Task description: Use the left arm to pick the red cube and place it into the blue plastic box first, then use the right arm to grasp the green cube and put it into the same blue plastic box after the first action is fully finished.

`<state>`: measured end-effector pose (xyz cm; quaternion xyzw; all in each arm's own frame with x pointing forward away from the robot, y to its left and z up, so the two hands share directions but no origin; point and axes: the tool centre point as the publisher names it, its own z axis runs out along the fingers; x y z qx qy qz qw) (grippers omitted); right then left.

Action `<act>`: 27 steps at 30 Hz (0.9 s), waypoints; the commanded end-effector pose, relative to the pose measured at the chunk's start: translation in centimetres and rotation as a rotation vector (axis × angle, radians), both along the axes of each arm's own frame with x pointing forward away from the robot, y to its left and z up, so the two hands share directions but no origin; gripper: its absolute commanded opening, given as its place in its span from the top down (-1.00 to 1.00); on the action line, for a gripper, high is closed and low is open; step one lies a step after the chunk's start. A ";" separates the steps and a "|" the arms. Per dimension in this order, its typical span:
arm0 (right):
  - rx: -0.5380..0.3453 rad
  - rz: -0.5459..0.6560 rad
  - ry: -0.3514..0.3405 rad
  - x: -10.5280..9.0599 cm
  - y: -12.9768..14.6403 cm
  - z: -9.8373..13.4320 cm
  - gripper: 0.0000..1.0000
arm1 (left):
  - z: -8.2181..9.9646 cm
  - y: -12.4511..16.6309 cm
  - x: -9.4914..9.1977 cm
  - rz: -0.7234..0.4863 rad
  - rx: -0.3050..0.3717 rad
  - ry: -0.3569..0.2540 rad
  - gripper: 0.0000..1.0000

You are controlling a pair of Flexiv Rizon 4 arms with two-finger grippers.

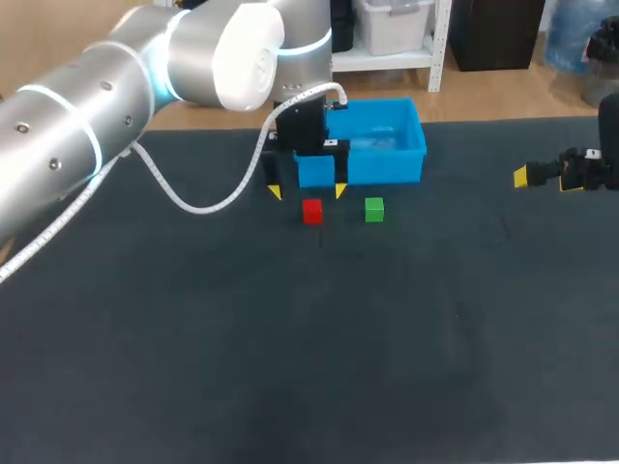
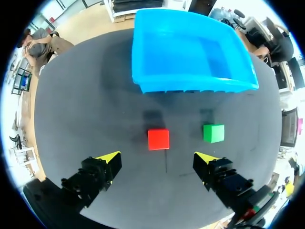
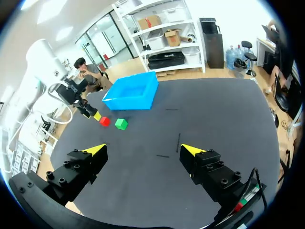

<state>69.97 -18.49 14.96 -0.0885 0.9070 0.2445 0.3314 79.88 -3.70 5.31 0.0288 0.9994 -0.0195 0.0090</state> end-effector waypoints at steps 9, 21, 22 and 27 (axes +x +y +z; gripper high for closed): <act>-0.001 0.000 0.001 0.0 0.0 0.0 -1.00 | -1.2 -0.5 1.0 -0.007 0.016 0.049 -1.00; -0.001 0.000 0.001 0.0 0.0 0.0 -1.00 | -2.2 0.2 0.5 0.004 0.019 0.067 -1.00; -0.001 0.000 0.001 0.0 0.0 0.0 -1.00 | -2.3 0.2 0.5 0.004 0.018 0.068 -1.00; -0.001 0.000 0.001 0.0 0.0 0.0 -1.00 | -2.8 0.1 0.3 0.000 0.018 0.075 -1.00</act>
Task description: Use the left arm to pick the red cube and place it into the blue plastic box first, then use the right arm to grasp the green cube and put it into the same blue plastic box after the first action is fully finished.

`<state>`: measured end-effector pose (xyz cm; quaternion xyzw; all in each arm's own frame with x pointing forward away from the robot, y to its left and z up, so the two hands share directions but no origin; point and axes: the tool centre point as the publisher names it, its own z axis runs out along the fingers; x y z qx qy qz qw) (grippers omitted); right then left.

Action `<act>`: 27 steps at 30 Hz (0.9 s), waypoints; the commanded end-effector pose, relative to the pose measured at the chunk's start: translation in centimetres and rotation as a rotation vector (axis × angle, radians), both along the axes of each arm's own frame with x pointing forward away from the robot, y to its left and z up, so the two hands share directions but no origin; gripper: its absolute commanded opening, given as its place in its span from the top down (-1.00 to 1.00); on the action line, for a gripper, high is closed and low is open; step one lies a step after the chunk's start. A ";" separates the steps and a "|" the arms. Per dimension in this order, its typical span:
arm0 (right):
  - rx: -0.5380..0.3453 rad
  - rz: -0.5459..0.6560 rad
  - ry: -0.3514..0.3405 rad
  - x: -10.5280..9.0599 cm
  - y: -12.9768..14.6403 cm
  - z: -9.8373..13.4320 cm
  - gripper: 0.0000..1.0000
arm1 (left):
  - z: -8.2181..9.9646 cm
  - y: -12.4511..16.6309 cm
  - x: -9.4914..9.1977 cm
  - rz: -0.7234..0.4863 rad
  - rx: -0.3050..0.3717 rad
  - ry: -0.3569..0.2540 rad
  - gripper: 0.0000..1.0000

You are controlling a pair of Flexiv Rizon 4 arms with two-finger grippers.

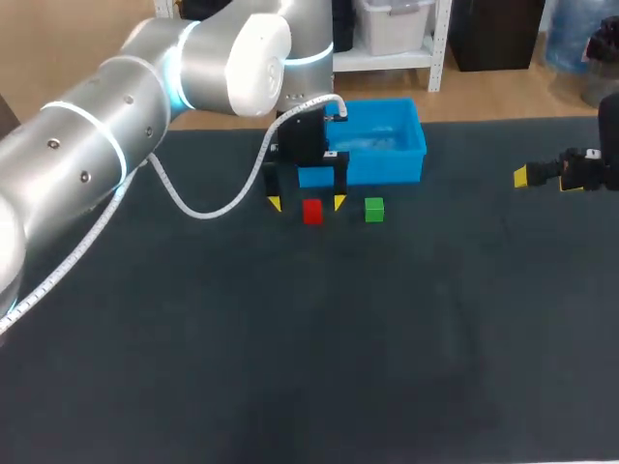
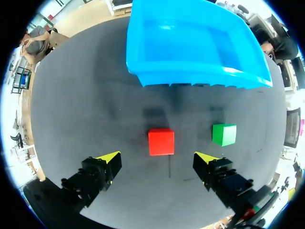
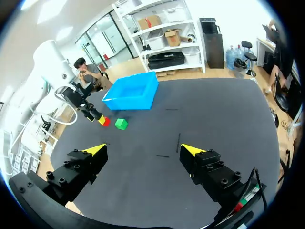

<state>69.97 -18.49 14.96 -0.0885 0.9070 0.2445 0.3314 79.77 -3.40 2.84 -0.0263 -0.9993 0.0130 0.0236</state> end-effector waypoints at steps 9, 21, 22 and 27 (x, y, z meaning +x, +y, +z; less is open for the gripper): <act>-0.001 0.000 0.001 0.0 0.0 0.0 -1.00 | -1.2 -0.2 1.0 -0.001 -0.002 0.018 -1.00; -0.001 0.000 0.001 0.0 0.0 0.0 -1.00 | -2.2 -0.1 1.8 0.005 -0.004 0.033 -1.00; -0.001 0.000 0.001 0.0 0.0 0.0 -1.00 | -2.3 -0.1 1.9 0.000 -0.001 0.036 -1.00; -0.001 0.000 0.001 0.0 0.0 0.0 -1.00 | -2.6 -0.4 1.9 -0.023 0.012 0.039 -1.00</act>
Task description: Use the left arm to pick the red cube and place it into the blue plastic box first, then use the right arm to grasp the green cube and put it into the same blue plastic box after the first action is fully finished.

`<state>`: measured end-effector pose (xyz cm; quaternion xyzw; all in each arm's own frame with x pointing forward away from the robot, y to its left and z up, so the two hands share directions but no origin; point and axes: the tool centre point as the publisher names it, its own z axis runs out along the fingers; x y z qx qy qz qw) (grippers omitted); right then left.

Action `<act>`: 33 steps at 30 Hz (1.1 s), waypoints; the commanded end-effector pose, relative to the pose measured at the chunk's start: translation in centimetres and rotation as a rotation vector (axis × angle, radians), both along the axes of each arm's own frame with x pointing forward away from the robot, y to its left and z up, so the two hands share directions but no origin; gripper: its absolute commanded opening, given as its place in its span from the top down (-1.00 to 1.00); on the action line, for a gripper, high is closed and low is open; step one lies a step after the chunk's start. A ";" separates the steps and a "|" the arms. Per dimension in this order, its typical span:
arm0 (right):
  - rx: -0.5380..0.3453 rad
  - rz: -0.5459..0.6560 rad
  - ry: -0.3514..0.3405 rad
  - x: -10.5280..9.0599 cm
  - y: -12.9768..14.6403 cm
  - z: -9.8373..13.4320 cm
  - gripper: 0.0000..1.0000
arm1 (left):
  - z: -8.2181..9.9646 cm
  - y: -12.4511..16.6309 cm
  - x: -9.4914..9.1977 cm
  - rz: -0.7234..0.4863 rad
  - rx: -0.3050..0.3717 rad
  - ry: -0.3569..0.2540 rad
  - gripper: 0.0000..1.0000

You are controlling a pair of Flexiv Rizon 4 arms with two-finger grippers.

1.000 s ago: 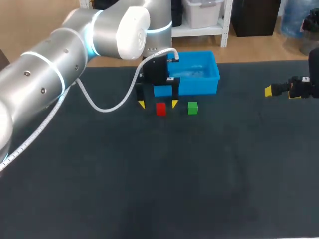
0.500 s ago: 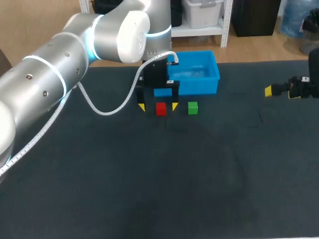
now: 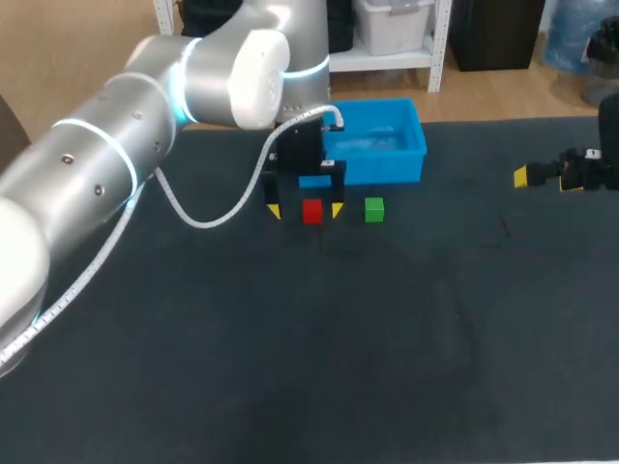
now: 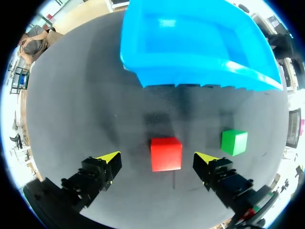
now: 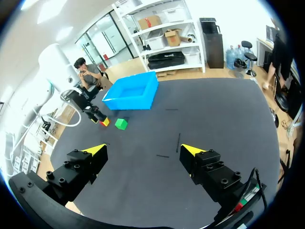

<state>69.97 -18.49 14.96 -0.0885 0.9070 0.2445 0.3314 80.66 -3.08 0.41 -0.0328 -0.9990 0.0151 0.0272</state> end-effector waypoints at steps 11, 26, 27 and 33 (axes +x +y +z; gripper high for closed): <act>-0.001 0.000 0.001 0.0 0.0 0.0 -1.00 | -0.8 -0.7 1.0 -0.040 0.038 0.042 -1.00; -0.001 0.000 0.001 0.0 0.0 0.0 -1.00 | -1.4 -0.5 1.0 -0.030 0.046 0.043 -1.00; -0.001 0.000 0.001 0.0 0.0 0.0 -1.00 | -1.4 -0.4 1.0 -0.028 0.046 0.042 -1.00; -0.001 0.000 0.001 0.0 0.0 0.0 -1.00 | -1.6 -0.5 1.3 -0.017 0.044 0.037 -1.00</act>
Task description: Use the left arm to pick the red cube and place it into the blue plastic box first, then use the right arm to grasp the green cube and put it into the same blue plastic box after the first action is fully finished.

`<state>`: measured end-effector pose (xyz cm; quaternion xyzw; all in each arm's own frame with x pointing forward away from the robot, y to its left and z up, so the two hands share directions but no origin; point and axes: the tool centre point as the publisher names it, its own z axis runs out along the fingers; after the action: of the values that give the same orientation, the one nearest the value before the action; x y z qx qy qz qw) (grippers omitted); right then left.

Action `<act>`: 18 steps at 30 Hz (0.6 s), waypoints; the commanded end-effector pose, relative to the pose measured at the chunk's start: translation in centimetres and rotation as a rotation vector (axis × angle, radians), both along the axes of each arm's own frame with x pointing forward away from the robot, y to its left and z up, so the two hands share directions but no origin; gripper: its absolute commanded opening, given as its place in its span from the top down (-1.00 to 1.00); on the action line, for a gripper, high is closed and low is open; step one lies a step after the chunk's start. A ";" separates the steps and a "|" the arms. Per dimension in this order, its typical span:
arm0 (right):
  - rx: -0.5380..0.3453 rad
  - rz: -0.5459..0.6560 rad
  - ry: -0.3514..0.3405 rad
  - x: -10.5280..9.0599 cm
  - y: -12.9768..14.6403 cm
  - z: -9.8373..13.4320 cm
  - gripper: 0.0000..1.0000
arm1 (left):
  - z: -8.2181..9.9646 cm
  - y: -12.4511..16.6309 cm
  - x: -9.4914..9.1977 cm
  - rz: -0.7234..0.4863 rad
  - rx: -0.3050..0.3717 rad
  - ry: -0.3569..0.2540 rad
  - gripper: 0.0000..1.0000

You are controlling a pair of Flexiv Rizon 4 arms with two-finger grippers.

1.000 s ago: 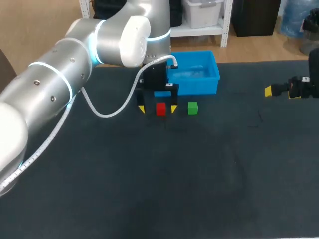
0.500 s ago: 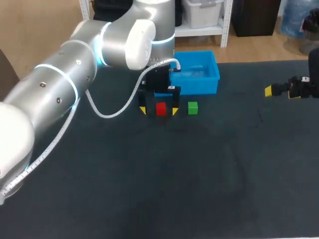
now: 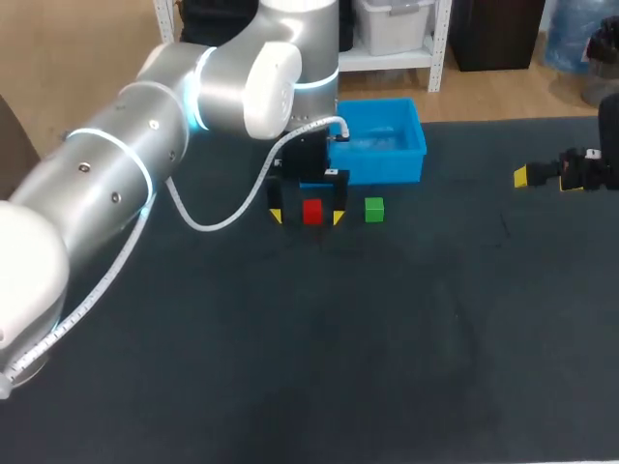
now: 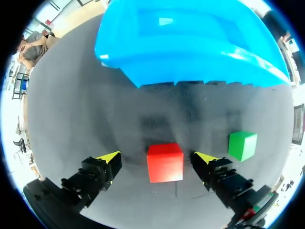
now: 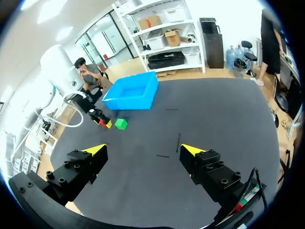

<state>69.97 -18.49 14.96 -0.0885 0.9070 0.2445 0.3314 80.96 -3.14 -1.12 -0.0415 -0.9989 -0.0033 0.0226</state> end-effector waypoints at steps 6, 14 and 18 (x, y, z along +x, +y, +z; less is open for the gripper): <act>-0.001 0.000 0.001 0.0 0.0 0.0 -1.00 | -0.2 -0.5 1.4 0.014 0.003 0.040 -0.36; -0.001 0.000 0.001 0.0 0.0 0.0 -1.00 | -0.1 -0.7 1.4 0.016 -0.001 0.040 0.46; -0.001 0.000 0.001 0.0 0.0 0.0 -1.00 | -0.2 -0.7 1.3 0.013 -0.001 0.041 1.00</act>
<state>69.97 -18.49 14.96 -0.0885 0.9070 0.2445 0.3314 81.38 -3.43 -1.19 -0.0343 -0.9993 0.0025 0.0177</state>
